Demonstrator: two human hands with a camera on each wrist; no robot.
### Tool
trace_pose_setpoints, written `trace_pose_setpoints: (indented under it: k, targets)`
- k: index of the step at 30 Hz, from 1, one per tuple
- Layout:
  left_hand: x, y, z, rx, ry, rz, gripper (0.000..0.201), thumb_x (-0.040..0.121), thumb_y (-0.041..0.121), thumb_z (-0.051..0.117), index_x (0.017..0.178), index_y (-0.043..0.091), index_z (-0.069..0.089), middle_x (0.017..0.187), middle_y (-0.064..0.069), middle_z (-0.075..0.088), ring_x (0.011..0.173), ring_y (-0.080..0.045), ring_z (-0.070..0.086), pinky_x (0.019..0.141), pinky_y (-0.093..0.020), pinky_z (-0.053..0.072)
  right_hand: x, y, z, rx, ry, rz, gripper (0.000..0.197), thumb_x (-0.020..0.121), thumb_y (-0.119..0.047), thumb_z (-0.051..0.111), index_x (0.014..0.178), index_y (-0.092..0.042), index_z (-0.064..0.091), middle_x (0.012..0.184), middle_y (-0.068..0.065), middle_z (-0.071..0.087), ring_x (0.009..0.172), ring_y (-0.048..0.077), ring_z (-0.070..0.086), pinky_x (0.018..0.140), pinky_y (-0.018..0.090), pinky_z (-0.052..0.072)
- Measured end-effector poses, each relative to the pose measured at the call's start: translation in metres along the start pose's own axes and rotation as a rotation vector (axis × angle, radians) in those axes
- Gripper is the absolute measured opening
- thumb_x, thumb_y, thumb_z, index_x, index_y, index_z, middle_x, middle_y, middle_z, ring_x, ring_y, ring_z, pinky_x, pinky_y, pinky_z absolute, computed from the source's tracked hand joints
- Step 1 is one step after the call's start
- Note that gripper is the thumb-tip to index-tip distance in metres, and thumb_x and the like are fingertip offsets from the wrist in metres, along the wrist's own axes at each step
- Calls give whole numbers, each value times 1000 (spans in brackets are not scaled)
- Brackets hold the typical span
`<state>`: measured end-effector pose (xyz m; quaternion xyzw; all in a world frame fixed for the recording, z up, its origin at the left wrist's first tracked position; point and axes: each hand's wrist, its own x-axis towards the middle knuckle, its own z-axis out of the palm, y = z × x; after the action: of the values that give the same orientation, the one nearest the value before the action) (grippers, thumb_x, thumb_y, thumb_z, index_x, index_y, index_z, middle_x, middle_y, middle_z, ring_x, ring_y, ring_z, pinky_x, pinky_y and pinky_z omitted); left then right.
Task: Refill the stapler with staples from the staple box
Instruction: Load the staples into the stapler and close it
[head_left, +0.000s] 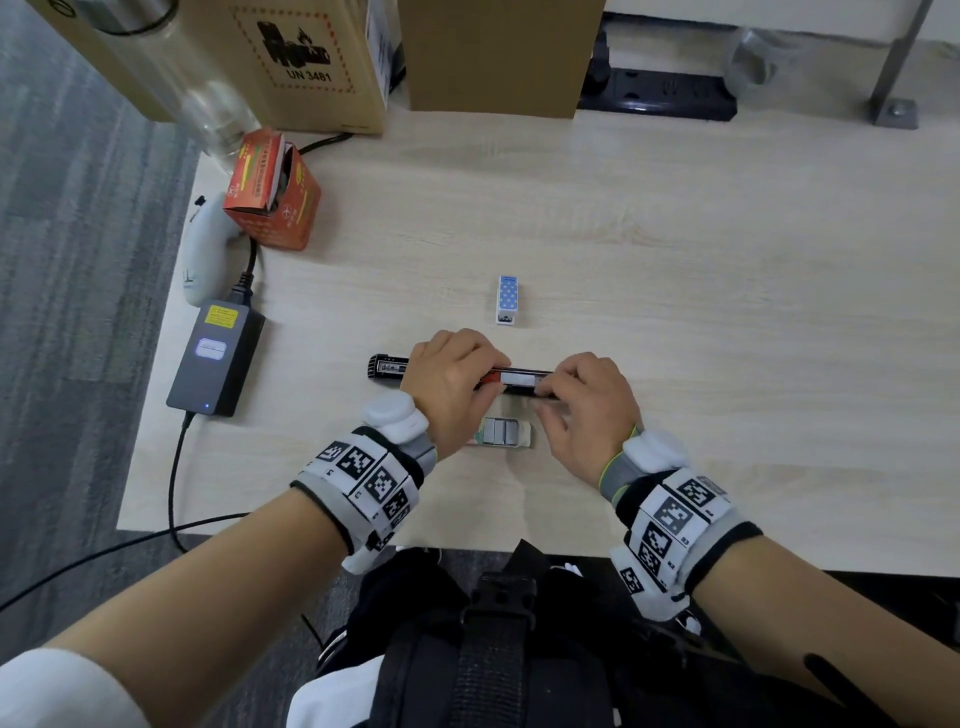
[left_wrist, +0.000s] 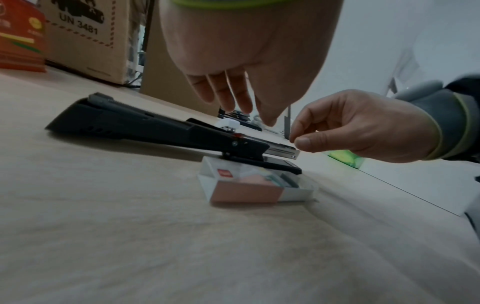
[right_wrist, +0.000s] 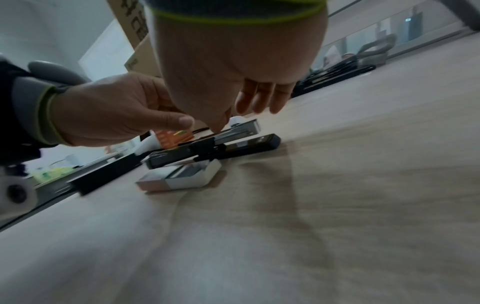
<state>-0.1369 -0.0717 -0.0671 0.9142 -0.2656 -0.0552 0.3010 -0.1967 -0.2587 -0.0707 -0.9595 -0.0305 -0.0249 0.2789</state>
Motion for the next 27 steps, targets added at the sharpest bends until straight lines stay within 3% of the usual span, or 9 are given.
trace_pose_setpoints:
  k: [5,9,12,18,22,27]
  targets:
    - [-20,-4,7,-35,-67,136,19,79,25,66,95,15,62,93,-7,63,81,-29,54,70,-38,44,-12,-6,10,24,-182,-155,12,74,-6,69,83,-14,66,78,8,58,70,31,51,60,37,43]
    - [-35,-12,11,-13,-163,93,40,75,42,64,104,16,60,100,-5,65,91,-28,57,75,-42,47,-11,-10,16,16,-249,-103,11,74,-14,70,85,-13,67,77,8,58,71,31,52,61,39,45]
    - [-41,-14,12,21,-216,50,49,72,51,58,107,16,60,102,-5,65,89,-29,58,72,-41,46,-11,-13,19,1,-267,-78,13,73,-13,71,85,-13,67,75,8,57,71,31,53,59,41,46]
    - [-42,-13,17,70,-187,20,46,65,23,78,108,15,62,98,-5,67,89,-32,57,72,-38,41,-6,-15,20,-24,-290,-139,16,72,0,69,82,-13,68,75,7,58,68,30,52,59,37,45]
    - [-41,-12,19,62,-166,17,41,69,24,73,108,18,60,98,-3,67,89,-30,56,73,-37,40,-1,-15,21,-54,-342,-155,19,68,2,72,80,-13,68,76,6,60,66,30,52,58,33,42]
    - [-40,-11,18,56,-173,19,39,71,30,66,108,19,60,97,-3,67,89,-30,56,73,-36,38,1,-13,18,-34,-372,-140,12,74,-2,70,81,-12,67,80,8,60,70,31,52,60,34,40]
